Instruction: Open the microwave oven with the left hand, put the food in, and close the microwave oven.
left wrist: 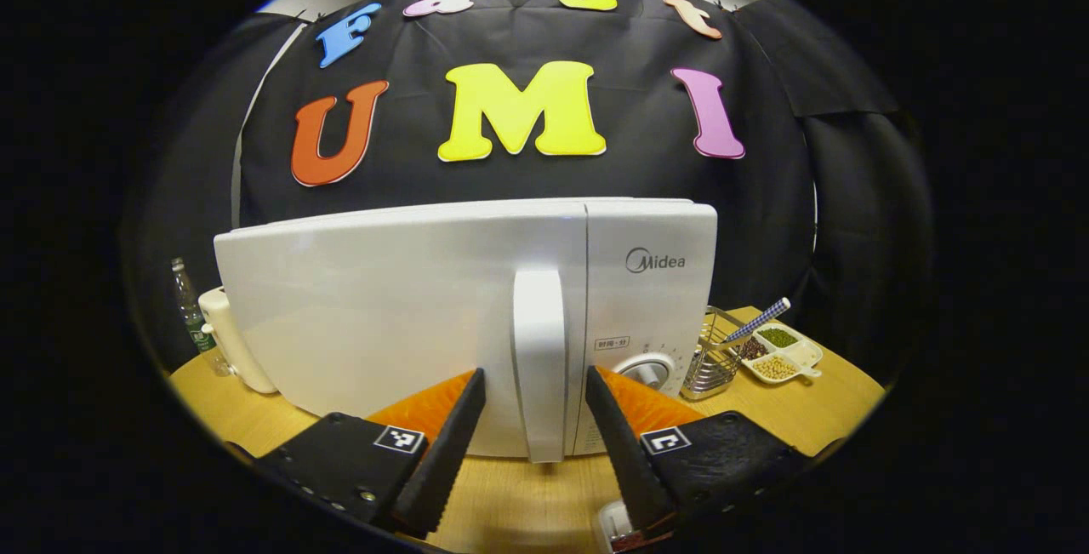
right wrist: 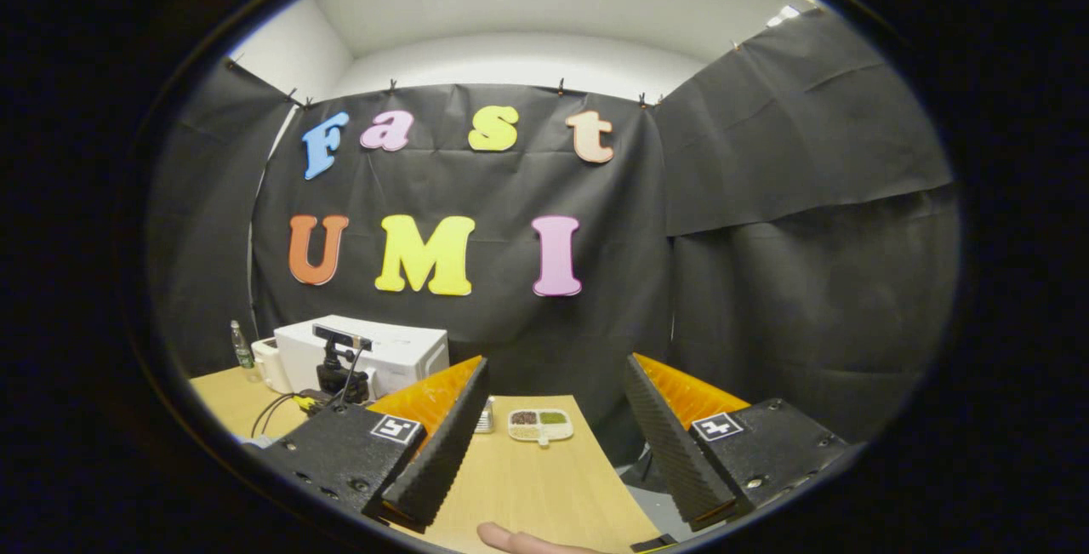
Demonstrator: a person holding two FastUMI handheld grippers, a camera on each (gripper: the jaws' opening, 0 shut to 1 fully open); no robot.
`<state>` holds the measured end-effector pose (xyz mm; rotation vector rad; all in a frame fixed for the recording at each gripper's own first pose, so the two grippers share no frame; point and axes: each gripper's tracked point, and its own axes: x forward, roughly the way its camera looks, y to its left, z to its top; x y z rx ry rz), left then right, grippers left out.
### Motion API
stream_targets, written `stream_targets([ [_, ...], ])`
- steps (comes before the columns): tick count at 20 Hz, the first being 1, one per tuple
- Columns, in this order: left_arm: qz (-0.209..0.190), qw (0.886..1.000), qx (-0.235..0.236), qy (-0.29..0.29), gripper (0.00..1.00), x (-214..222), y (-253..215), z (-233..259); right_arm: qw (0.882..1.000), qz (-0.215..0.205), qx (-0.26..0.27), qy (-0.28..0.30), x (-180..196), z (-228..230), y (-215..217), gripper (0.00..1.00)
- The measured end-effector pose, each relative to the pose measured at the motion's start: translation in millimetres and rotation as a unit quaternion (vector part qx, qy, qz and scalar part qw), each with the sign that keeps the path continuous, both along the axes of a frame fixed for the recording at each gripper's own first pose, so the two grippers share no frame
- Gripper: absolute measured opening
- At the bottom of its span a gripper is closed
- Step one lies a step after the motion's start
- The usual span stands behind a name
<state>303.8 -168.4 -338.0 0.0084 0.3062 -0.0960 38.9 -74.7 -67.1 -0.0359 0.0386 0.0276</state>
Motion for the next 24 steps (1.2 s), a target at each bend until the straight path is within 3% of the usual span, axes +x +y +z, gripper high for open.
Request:
stream_targets([
  [1, -0.006, 1.0, -0.03, 0.006, 0.41, -1.0, -4.4, -2.2, 1.0, 0.001, -0.001, 0.001, -0.3, 0.3, 1.3, 0.92],
  [2, -0.005, 0.999, -0.048, 0.01, 0.27, -1.2, -5.8, -4.3, 1.0, 0.002, -0.004, 0.001, -0.3, 0.1, 2.7, 0.92],
  [4, -0.007, 0.999, -0.043, 0.011, 0.31, -3.9, -7.1, -4.0, 1.0, 0.002, -0.011, 0.002, -2.5, -1.1, 3.1, 0.92],
  [5, -0.008, 1.0, -0.015, 0.01, 0.2, -6.0, -5.9, -3.6, 1.0, 0.0, -0.012, 0.003, -3.5, -0.9, 3.2, 0.92],
  [6, -0.01, 1.0, 0.005, 0.0, 0.19, -4.0, -4.1, -4.6, 1.0, -0.002, -0.013, 0.006, -4.1, -1.7, 1.7, 0.92],
  [7, -0.011, 1.0, 0.003, 0.006, 0.1, -5.5, -2.8, -7.3, 1.0, -0.003, -0.015, 0.008, -6.1, -1.5, 1.4, 0.92],
  [10, -0.009, 0.999, -0.036, 0.006, 0.11, -19.1, -1.8, -4.6, 1.0, -0.003, -0.02, 0.002, -12.4, 3.4, 1.9, 0.92],
  [12, -0.023, 1.0, -0.015, -0.002, 0.1, -34.6, 1.0, -1.8, 1.0, -0.006, -0.019, -0.004, -16.3, 5.9, 0.4, 0.92],
  [15, -0.037, 0.998, -0.041, -0.001, 0.1, -60.6, 10.6, -0.9, 1.0, 0.0, -0.012, -0.001, -21.2, 4.9, 8.8, 0.92],
  [23, -0.031, 0.999, -0.042, -0.004, 0.1, -129.4, 52.2, 6.7, 1.0, 0.004, -0.013, -0.006, -45.4, 0.7, 33.3, 0.92],
  [24, -0.028, 0.999, -0.035, -0.007, 0.11, -138.0, 58.4, 7.8, 1.0, 0.007, -0.013, -0.005, -48.2, -0.6, 37.3, 1.0],
])
